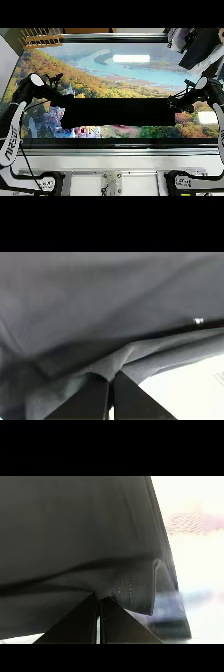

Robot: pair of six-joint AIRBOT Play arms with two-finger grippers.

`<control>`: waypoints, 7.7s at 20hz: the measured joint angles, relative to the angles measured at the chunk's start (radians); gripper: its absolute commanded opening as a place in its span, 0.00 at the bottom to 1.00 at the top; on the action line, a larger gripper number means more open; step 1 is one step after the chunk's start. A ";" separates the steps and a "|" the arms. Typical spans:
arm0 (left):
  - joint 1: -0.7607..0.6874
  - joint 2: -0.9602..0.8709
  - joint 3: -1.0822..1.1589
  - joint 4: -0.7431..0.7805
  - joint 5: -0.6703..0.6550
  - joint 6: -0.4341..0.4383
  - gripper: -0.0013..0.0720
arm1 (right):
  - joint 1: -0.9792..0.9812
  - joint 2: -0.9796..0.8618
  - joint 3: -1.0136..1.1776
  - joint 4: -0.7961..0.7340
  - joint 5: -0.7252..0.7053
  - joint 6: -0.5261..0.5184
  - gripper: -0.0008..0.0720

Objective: Fold the clothes and pants, and hang the long-sleeved shirts on hangers.

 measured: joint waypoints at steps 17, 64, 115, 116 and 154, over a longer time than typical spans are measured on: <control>-0.106 -0.010 0.075 -0.082 0.077 -0.034 0.03 | -0.283 -0.032 -0.013 0.258 -0.087 -0.403 0.91; -0.656 -0.647 0.692 -0.162 0.195 -0.077 0.03 | 0.258 -0.058 0.683 0.199 0.329 -0.219 0.03; -0.136 -0.233 0.696 -0.153 -0.109 -0.008 0.03 | 0.469 -0.116 0.003 0.329 -0.328 -0.380 1.00; -0.136 -0.233 0.696 -0.153 -0.110 -0.008 0.03 | 0.469 -0.135 -0.003 0.352 -0.345 -0.395 1.00; -0.197 -0.233 0.696 -0.151 -0.157 -0.007 0.03 | -0.794 0.290 -0.248 0.016 -0.215 -0.142 1.00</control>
